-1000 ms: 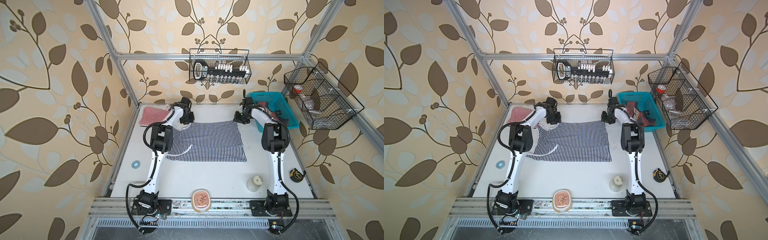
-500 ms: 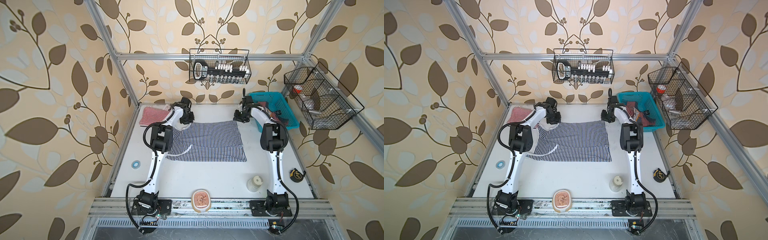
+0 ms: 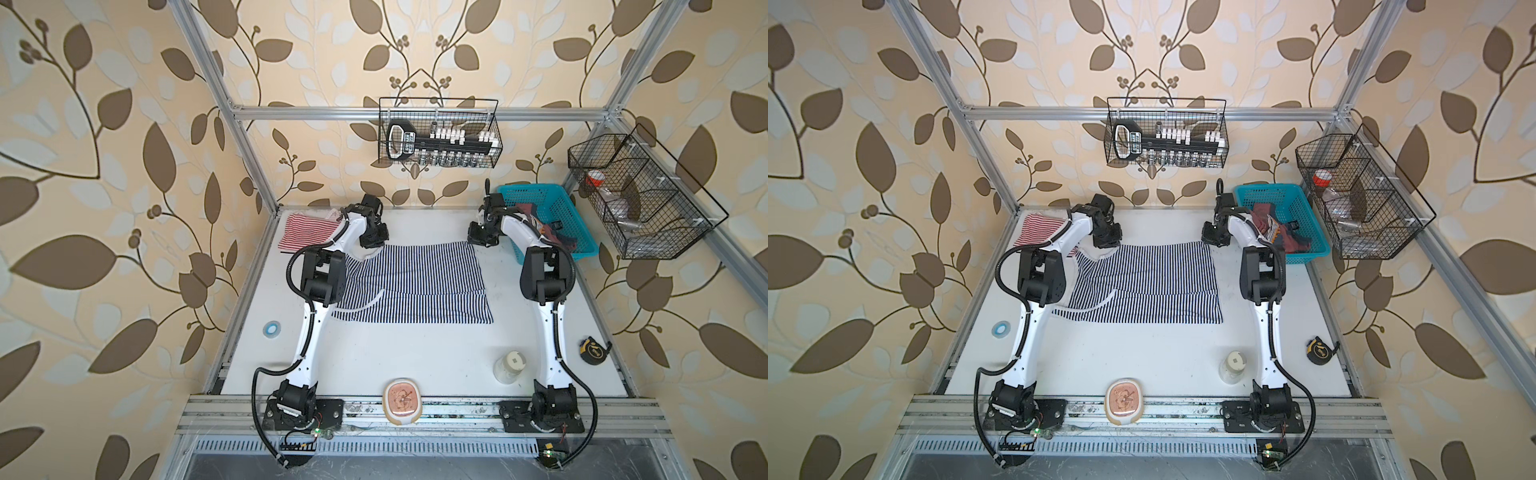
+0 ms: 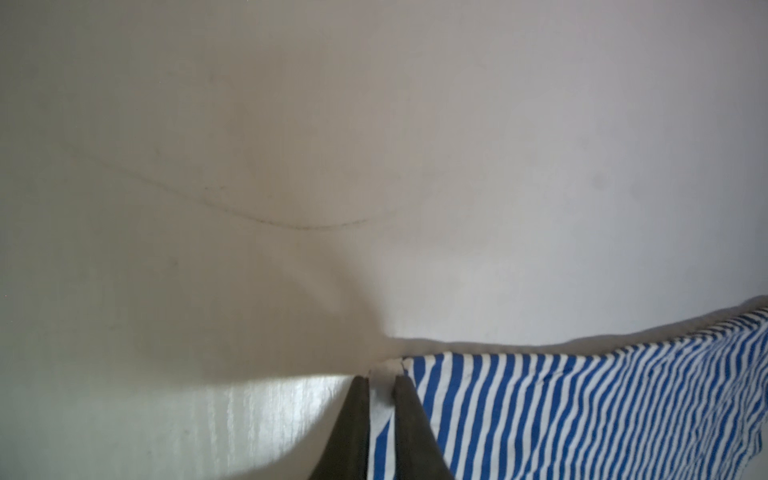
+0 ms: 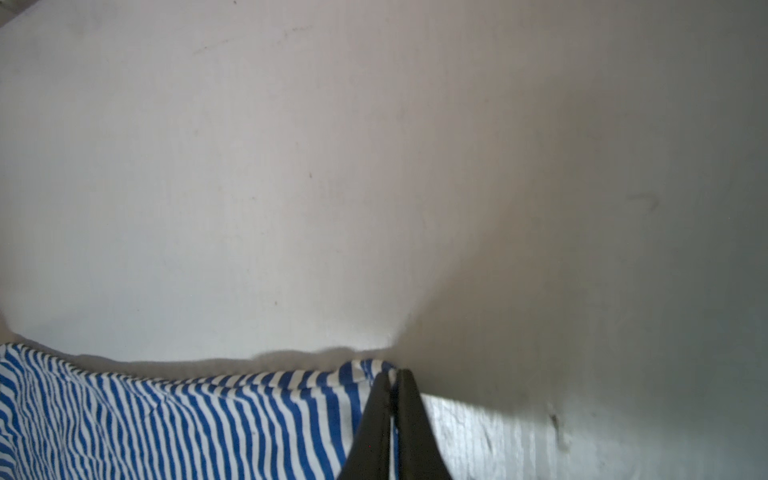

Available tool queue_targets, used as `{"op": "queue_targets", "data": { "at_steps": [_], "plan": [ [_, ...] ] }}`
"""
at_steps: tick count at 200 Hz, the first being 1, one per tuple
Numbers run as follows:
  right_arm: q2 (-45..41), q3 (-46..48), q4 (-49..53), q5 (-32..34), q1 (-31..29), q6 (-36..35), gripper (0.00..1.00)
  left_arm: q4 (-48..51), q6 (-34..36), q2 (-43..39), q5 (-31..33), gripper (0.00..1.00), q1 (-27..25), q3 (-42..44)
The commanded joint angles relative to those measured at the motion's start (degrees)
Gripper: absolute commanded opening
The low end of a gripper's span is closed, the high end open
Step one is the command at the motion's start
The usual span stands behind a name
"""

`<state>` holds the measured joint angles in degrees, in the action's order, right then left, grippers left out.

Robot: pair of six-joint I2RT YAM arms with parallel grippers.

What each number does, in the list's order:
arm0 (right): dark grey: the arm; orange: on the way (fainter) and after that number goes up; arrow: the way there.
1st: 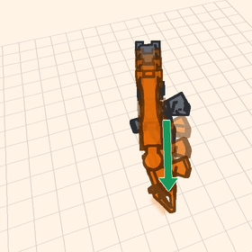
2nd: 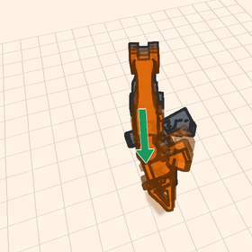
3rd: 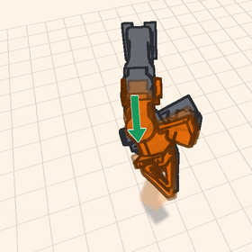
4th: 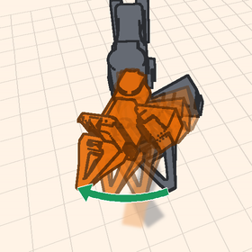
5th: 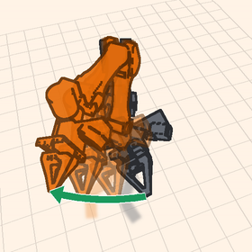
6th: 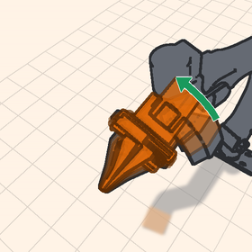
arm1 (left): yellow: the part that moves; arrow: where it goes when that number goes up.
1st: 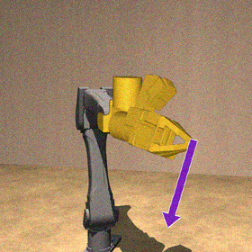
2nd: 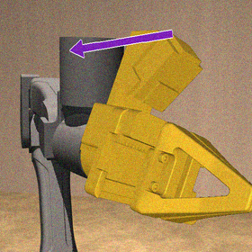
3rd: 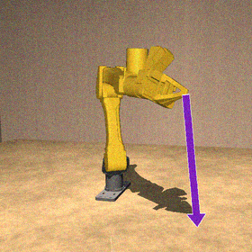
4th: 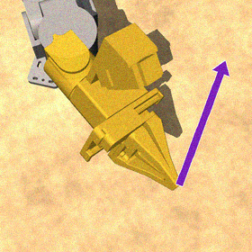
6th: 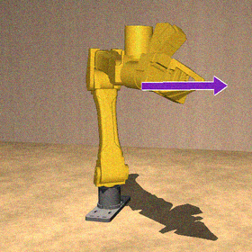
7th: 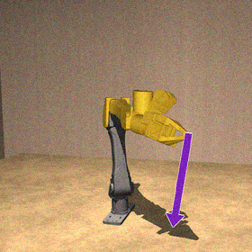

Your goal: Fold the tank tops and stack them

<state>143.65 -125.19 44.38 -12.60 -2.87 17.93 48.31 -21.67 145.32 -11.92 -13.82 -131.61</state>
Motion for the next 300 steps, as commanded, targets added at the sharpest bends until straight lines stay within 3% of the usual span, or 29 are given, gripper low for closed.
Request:
{"op": "queue_targets", "data": {
  "at_steps": [1,39,123,235,300],
  "plan": [
    [1.0,-1.5,1.4,-0.7,0.0,-0.6,0.01,1.0,-0.6,0.4,-1.1,0.12,0.2,-2.5],
    [0.1,-0.6,1.0,-1.3,0.0,-1.1,0.00,0.9,-0.9,0.3,-1.2,0.00,0.2,-2.5],
    [-12.9,16.1,-10.3,-4.4,0.4,-1.5,0.00,-2.9,-1.2,-5.7,-0.9,0.00,0.2,2.6],
    [-23.8,29.7,-13.0,-4.3,0.4,-3.9,0.00,-6.0,-0.5,-15.0,-1.8,0.00,0.1,13.7],
    [-32.9,40.8,-14.5,-2.7,0.4,-4.7,0.00,-8.0,-0.5,-21.9,-1.6,0.00,-0.1,24.9]
  ]
}}
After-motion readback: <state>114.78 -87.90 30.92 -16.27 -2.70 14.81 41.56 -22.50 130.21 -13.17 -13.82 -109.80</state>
